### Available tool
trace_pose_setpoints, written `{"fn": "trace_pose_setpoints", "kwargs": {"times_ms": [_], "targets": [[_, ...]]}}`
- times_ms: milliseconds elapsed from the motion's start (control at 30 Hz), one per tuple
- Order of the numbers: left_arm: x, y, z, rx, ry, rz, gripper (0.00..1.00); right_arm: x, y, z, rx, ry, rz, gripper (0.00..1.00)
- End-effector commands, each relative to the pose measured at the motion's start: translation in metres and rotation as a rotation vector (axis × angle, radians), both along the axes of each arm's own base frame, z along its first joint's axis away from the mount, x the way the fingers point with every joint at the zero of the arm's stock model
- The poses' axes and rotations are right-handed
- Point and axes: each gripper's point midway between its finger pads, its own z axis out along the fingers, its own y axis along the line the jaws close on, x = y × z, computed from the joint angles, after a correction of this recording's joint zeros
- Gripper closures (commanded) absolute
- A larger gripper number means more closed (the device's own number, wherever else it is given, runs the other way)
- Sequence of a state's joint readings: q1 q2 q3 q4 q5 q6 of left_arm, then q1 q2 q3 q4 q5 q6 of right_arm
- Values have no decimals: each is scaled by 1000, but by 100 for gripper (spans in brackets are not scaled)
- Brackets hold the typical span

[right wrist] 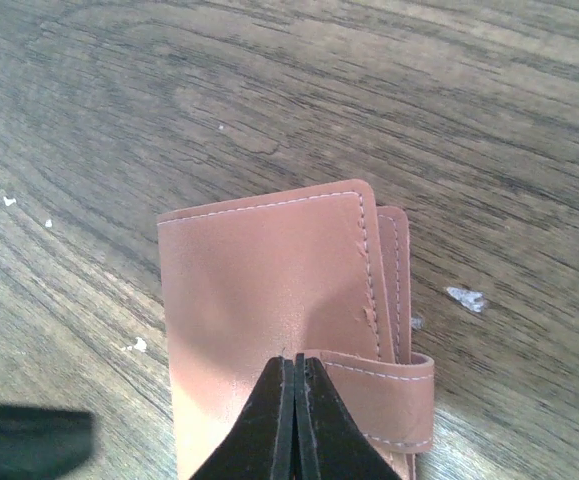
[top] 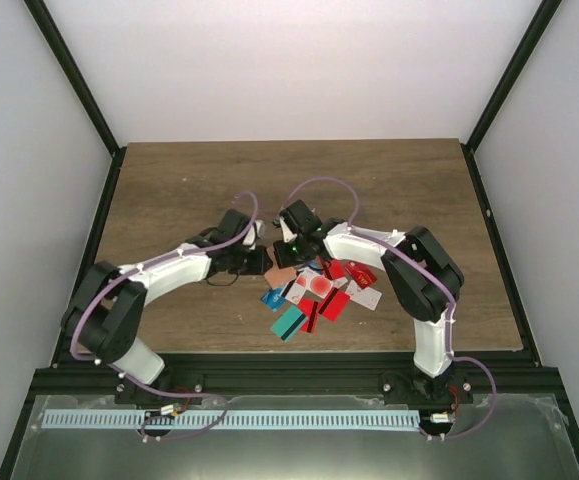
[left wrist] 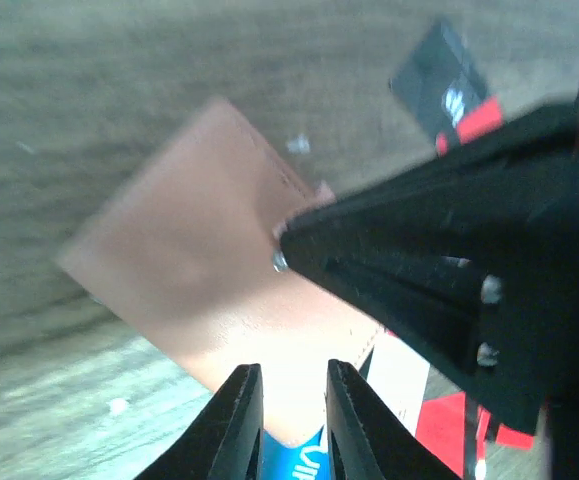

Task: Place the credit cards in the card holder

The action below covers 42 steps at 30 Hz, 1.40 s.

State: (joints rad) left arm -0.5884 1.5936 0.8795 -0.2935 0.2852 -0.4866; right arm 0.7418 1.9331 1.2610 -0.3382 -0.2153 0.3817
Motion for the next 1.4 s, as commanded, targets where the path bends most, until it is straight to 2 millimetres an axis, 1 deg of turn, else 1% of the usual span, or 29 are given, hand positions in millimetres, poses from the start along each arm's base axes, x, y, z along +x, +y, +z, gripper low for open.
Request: {"fn": "trace_pose_setpoints", "kwargs": {"times_ms": [0, 67, 167, 300, 433, 733, 1033, 1367], "targets": [[18, 26, 14, 13, -51, 95, 79, -3, 5, -7, 14, 19, 24, 99], [19, 33, 6, 14, -30, 112, 79, -3, 6, -6, 17, 20, 28, 99], [16, 36, -9, 20, -1, 117, 79, -3, 6, -6, 18, 19, 30, 99], [15, 33, -27, 14, 31, 105, 79, -2, 8, -3, 24, 16, 38, 99], [14, 26, -35, -15, 46, 80, 80, -3, 9, -5, 21, 23, 44, 99], [13, 23, -40, -24, 56, 66, 80, -4, 9, -15, 2, 45, 50, 99], [13, 22, -44, -29, 63, 61, 80, -11, 11, -24, -56, 46, 67, 99], [14, 22, -44, -27, 62, 63, 80, -29, 17, -27, -73, 55, 106, 99]]}}
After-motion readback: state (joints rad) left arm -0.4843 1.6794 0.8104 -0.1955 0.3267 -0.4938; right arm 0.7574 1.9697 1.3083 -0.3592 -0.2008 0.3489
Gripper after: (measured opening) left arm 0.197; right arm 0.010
